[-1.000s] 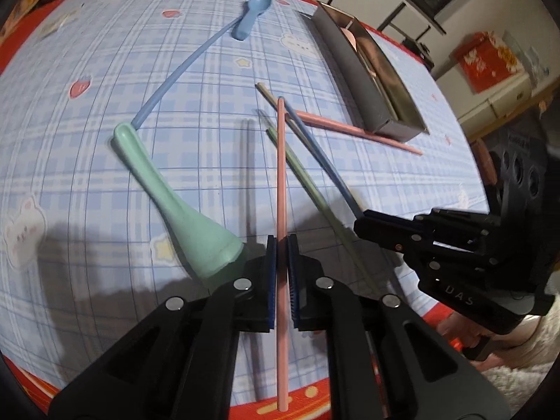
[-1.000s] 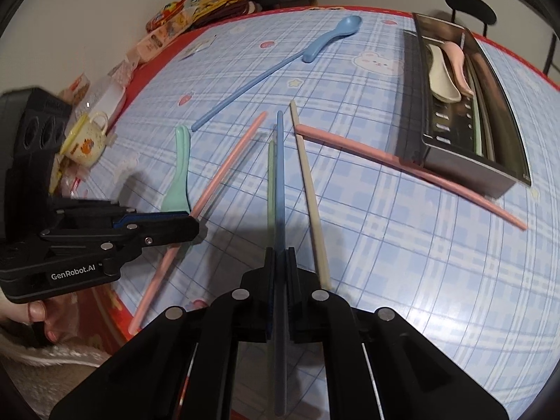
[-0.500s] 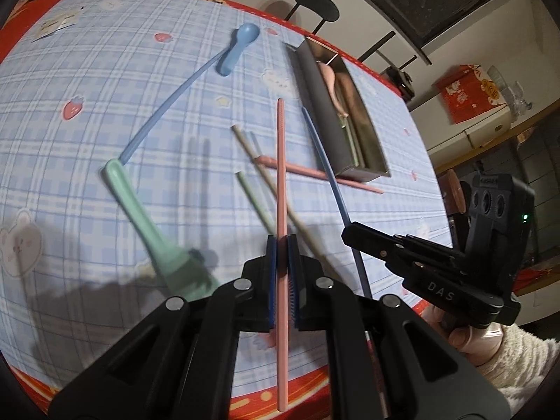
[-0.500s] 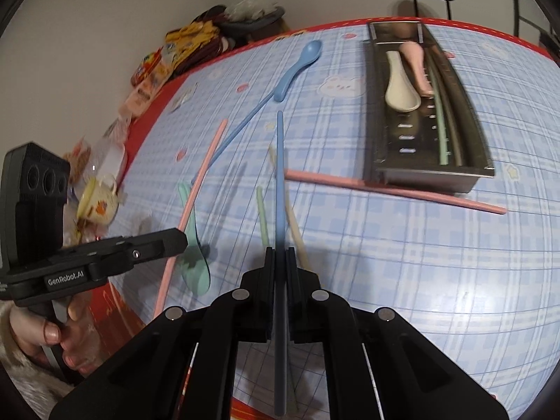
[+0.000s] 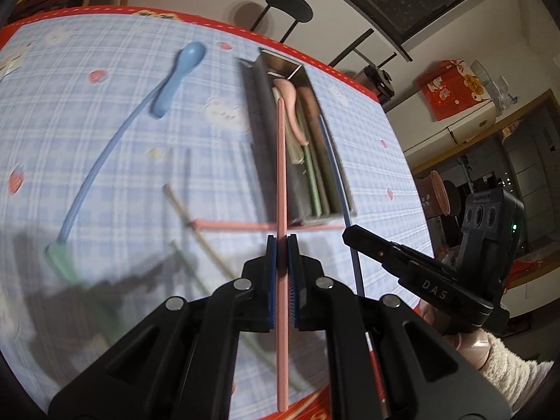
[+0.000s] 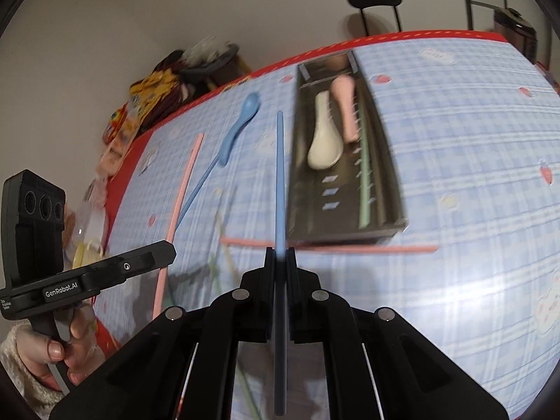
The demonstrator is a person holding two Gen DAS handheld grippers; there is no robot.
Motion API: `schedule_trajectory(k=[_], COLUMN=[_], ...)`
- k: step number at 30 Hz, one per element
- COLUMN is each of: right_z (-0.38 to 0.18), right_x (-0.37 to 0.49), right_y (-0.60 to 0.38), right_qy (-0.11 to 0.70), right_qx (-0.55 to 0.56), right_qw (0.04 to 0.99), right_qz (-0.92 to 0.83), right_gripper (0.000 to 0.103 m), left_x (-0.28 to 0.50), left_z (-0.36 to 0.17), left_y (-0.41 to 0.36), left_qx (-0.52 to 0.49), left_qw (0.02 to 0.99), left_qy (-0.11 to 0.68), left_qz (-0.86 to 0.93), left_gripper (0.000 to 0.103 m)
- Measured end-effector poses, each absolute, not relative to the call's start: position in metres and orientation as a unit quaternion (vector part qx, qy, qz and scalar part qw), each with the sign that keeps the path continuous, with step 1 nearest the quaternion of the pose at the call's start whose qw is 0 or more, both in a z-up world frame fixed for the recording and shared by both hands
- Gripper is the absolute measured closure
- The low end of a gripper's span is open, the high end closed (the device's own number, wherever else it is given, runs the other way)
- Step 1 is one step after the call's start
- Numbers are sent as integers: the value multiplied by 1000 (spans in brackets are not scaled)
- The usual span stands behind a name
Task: Organize utensils
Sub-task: 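Lift and carry the pink and blue chopsticks over the steel rack with both tools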
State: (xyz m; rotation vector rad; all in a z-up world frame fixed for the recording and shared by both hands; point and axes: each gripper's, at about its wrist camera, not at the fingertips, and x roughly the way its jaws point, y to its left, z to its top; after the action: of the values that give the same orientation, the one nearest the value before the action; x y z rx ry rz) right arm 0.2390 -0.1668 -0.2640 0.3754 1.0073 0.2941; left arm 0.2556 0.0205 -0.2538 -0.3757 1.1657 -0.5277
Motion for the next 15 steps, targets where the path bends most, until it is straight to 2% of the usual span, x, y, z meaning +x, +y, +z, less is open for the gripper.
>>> schedule_trajectory(k=[15], right_z=[-253], right_x=[324], right_y=[-205], right_qy=[461], right_qx=[177], right_qw=[864], right_qz=[99], right_gripper=[97], left_x=[370], left_z=[-265], left_y=[-44], left_qx=[-240], left_qw=[770], left_qy=[543], left_qz=[-232], left_gripper=[93])
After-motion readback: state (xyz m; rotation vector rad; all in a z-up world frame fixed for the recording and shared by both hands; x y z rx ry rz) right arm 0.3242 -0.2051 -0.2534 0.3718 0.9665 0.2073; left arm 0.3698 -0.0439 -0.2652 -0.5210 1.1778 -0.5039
